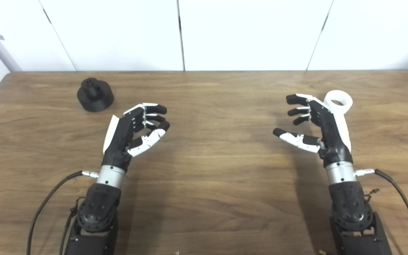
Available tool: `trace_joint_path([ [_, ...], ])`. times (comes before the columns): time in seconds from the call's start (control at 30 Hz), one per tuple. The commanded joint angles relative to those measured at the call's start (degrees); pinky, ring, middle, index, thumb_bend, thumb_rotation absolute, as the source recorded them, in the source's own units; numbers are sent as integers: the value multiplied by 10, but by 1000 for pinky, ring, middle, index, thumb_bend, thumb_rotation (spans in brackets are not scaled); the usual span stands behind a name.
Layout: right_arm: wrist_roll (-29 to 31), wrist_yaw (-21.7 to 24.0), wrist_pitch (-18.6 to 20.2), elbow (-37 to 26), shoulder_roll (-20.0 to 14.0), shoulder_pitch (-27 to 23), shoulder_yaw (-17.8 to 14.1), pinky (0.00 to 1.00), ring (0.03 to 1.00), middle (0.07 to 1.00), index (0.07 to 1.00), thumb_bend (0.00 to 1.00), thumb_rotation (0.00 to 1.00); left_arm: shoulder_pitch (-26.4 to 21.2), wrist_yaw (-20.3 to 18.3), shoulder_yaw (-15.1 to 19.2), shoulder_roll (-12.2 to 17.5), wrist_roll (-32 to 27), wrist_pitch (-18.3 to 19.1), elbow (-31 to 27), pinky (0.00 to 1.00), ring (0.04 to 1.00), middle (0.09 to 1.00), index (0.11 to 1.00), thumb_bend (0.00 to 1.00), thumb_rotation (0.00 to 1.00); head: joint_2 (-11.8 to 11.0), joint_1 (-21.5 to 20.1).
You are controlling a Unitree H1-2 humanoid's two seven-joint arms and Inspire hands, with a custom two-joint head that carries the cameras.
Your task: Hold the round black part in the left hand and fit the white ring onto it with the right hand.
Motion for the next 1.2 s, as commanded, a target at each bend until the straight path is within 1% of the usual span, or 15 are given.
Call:
trace_joint_path([
  [0.0, 0, -2, -14, -23, -6, -16, 0, 499, 621, 720, 699, 567, 110, -17, -1, 0, 7, -2, -18, -7, 478, 631, 684, 615, 525, 241, 1, -1],
  [0.3, 1, -1, -13, -21, -6, -17, 0, 497, 617, 716, 695, 570, 126, -17, 0, 0, 6, -2, -16, -7, 473, 625, 685, 617, 552, 282, 1, 0],
  [0.33, 1, 0, -11, -22, -6, -17, 0, 501, 620, 717, 696, 571, 130, -17, 0, 0, 6, -3, -16, -8, 474, 626, 685, 617, 554, 287, 0, 6],
  [0.37, 2, 1, -11, -23, -7, -16, -1, 502, 621, 718, 696, 571, 132, -16, 0, -1, 5, -3, -16, -8, 475, 627, 686, 618, 551, 283, -3, 23],
  [0.4, 4, 2, -12, -22, -8, -16, -2, 502, 622, 719, 697, 571, 133, -16, 0, -1, 4, -4, -16, -8, 475, 628, 687, 618, 549, 278, -3, 23],
  [0.43, 6, 3, -13, -22, -9, -15, -4, 503, 623, 720, 697, 570, 132, -16, 1, -3, 1, -3, -17, -7, 475, 627, 686, 617, 547, 267, -7, 53],
  [0.47, 10, 5, -15, -21, -12, -15, -6, 505, 624, 721, 699, 569, 136, -16, 2, -4, -3, -4, -15, -6, 475, 627, 686, 615, 546, 260, -10, 72],
  [0.5, 14, 7, -17, -20, -14, -14, -8, 505, 626, 723, 703, 563, 131, -16, 1, -5, -6, -8, -16, -4, 475, 633, 686, 612, 546, 251, -11, 78],
  [0.57, 26, 10, -25, -14, -22, -12, -13, 504, 627, 729, 710, 549, 115, -16, 5, -9, -13, -4, -18, 0, 478, 642, 690, 608, 541, 230, -18, 124],
  [0.6, 30, 11, -28, -12, -25, -11, -15, 504, 627, 731, 711, 546, 110, -16, 7, -12, -16, 1, -20, 3, 483, 645, 694, 606, 538, 231, -18, 124],
  [0.67, 34, 10, -33, -7, -34, -10, -17, 499, 625, 734, 711, 539, 113, -17, 10, -16, -20, 8, -30, 12, 490, 639, 694, 607, 525, 220, -24, 149],
  [0.8, 43, 8, -43, 5, -43, -10, -21, 506, 625, 734, 704, 546, 158, -18, 11, -22, -23, 13, -39, 22, 524, 641, 690, 607, 509, 192, -27, 161],
  [0.87, 49, 9, -44, 8, -45, -9, -22, 507, 622, 734, 704, 553, 185, -18, 10, -22, -23, 13, -44, 26, 531, 640, 691, 605, 518, 212, -30, 165],
  [0.93, 51, 10, -44, 10, -46, -9, -22, 507, 622, 734, 705, 556, 191, -19, 9, -22, -23, 10, -49, 30, 532, 639, 692, 605, 524, 221, -30, 165],
  [1.17, 52, 10, -43, 15, -46, -7, -22, 521, 623, 729, 698, 565, 184, -17, 11, -20, -26, 9, -52, 31, 566, 662, 692, 598, 554, 166, -43, 167],
])
